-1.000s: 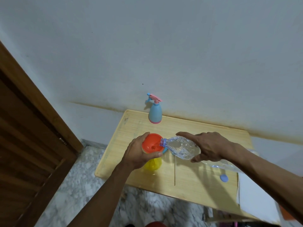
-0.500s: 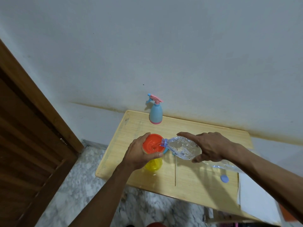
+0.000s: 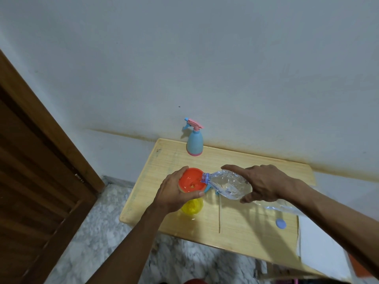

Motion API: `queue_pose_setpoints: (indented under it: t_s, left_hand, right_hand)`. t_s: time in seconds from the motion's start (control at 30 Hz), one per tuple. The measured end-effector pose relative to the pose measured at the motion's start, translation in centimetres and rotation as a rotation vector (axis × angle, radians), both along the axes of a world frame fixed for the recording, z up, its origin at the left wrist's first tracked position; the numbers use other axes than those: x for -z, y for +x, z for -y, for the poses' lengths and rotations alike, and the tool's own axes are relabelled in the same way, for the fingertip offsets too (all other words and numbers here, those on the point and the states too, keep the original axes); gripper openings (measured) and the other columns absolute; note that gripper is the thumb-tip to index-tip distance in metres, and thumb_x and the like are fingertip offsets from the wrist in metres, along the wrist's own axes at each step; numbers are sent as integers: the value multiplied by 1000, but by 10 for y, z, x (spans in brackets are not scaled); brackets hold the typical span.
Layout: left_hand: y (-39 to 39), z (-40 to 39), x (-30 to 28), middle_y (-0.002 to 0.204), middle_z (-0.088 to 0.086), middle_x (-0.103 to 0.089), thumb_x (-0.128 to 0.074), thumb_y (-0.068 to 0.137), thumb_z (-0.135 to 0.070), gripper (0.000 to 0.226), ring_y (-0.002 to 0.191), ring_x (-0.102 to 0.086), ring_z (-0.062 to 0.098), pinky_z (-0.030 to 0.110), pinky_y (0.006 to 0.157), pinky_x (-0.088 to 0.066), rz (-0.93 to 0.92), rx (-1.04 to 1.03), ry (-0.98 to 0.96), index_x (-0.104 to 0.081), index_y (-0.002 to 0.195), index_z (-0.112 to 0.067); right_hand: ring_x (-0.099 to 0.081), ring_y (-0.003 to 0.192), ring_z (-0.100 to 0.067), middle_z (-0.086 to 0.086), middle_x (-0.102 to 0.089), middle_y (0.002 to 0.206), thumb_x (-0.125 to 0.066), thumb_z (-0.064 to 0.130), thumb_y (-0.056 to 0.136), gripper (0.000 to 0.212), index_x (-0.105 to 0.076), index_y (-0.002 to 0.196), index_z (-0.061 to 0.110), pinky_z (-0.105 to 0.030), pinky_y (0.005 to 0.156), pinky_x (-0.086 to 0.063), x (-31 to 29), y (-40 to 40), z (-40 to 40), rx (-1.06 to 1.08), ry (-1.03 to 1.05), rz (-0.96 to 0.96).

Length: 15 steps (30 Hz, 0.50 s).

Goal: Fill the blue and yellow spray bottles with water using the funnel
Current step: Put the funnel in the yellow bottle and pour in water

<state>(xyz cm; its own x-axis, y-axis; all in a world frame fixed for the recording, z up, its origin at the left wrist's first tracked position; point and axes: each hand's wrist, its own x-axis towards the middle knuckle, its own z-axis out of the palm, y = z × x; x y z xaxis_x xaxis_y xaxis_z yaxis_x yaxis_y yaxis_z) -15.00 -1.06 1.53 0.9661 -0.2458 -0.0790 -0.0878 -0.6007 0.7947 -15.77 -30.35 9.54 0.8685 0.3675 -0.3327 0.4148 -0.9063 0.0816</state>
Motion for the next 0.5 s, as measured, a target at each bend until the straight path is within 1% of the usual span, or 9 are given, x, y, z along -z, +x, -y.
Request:
queue_pose_setpoints:
  t_s: [0.17,0.23,0.3,0.4,0.5]
  left_hand:
    - [1,0,2,135,-10,-55,-73,56,-80,108,120,-53,14,38,98,-52,2,-8,12,-38,147,-31]
    - [2,0,3,132,-12,-56,-73,56,-80,106,117,-54,13,39,97,-53,9,-8,12,-40,145,-33]
    - [1,0,1,128,-14,-57,-76,58,-76,100,114,-56,11,35,95,-53,13,-4,8,-42,142,-34]
    - [0,1,-1,123,-16,-56,-77,59,-73,97,111,-56,10,30,92,-50,26,-6,0,-44,140,-34]
    - [1,0,0,129,-14,-56,-76,57,-77,102,115,-54,11,35,95,-51,10,-9,21,-41,142,-35]
  right_hand:
    - [-64,102,-28,2,-65,126,-66,69,81,104,15,146,59,-38,80,-53,0,-3,-1,6,41,-6]
    - [-63,107,-28,4,-64,130,-66,68,81,104,13,147,58,-38,81,-52,1,-5,-2,15,80,-2]
    - [-61,111,-27,6,-63,133,-67,66,81,103,9,150,57,-36,82,-50,3,-8,-3,37,132,7]
    - [-61,111,-24,7,-65,128,-67,68,80,101,6,149,59,-33,79,-48,7,-13,-7,78,223,20]
    - [-64,104,-24,4,-68,120,-70,71,76,102,7,143,65,-34,79,-50,13,-18,-7,147,380,27]
